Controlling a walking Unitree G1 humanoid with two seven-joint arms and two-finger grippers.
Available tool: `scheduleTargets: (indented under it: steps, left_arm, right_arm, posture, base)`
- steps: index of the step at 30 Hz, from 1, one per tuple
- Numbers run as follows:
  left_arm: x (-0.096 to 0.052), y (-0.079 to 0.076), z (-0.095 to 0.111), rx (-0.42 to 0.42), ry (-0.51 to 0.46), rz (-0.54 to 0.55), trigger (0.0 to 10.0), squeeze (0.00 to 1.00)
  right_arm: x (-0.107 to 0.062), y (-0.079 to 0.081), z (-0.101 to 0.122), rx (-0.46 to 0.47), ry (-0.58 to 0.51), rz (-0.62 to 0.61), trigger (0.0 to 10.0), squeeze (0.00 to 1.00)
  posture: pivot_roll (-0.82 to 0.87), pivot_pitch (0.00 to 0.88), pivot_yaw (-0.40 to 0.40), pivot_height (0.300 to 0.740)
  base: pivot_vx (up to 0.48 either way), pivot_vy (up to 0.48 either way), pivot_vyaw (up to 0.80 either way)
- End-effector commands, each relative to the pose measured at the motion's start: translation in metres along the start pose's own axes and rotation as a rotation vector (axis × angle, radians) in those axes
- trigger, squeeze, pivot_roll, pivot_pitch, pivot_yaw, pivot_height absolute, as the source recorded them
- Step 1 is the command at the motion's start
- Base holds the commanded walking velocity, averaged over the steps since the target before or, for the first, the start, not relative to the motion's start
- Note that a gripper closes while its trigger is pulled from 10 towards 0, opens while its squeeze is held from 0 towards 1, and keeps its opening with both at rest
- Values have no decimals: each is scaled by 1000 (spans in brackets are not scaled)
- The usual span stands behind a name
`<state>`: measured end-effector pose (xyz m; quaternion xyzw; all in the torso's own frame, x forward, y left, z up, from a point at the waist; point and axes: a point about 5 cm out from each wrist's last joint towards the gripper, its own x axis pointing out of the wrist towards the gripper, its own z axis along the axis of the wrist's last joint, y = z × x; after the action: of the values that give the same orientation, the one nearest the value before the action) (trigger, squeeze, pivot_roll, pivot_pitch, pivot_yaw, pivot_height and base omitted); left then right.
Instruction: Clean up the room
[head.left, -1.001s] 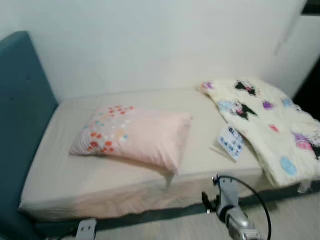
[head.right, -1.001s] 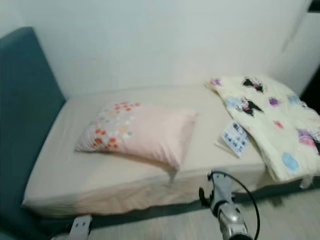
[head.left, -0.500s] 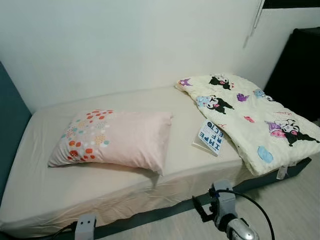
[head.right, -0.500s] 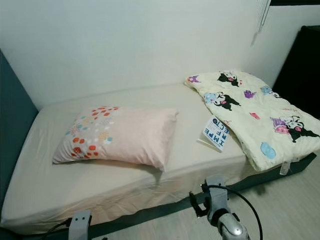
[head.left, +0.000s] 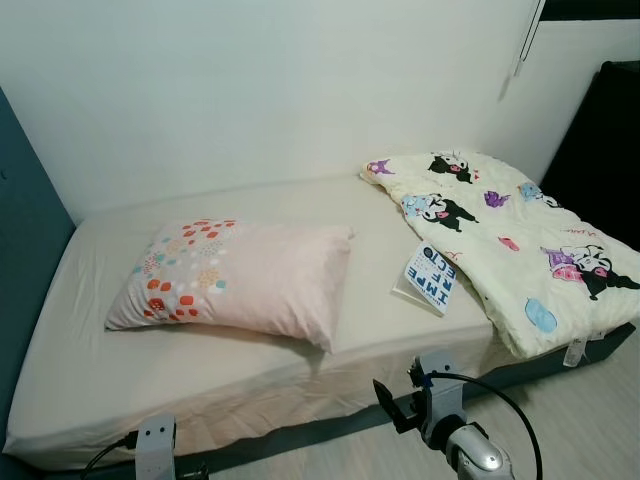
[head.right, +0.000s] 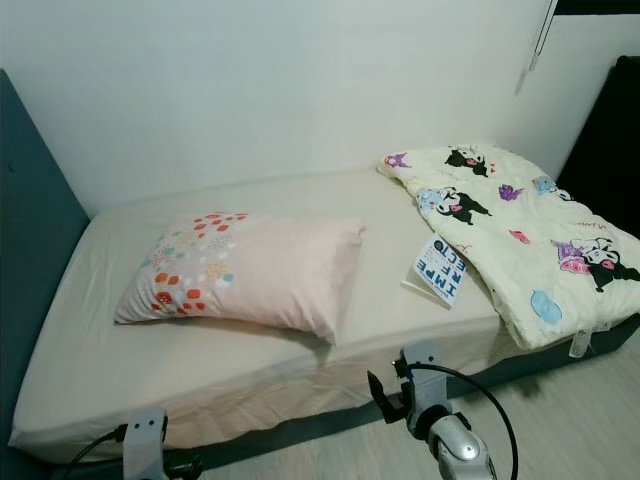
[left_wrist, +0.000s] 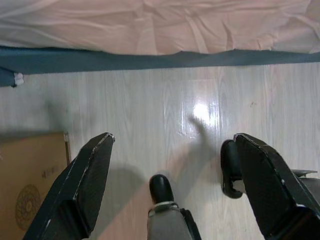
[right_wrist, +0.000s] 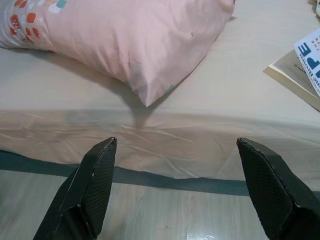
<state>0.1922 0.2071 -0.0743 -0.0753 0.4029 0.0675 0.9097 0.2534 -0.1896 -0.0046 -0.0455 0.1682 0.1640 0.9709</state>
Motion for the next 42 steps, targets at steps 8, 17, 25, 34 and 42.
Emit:
scheduleTargets:
  steps: [8, 17, 25, 34, 42]
  left_arm:
    - [-1, 1, -3, -5, 9, -3, 10000, 0]
    - [-1, 1, -3, -2, 13, -6, 10000, 0]
    - [-1, 0, -4, -24, 13, -6, 10000, 0]
    - [0, -9, -2, -71, 0, -65, 10000, 0]
    - [1, -10, 1, -73, -10, -75, 10000, 0]
  right_arm:
    - [2, 5, 3, -19, -3, 21, 10000, 0]
    - [3, 6, 4, -34, 2, 34, 10000, 0]
    - [4, 7, 4, -40, 10, 27, 10000, 0]
    - [4, 5, 2, -14, 35, 8, 10000, 0]
    - [5, 3, -1, 10, 69, -12, 10000, 0]
  posture:
    - [-116, 0, 19, 731]
    - [-115, 1, 22, 731]
    - [-117, 4, 24, 731]
    - [-120, 10, 26, 731]
    - [-118, 14, 27, 731]
  base:
    - [318, 0, 0]
    - [347, 0, 82]
    - [311, 0, 398]
    - [0, 0, 0]
    - [0, 0, -300]
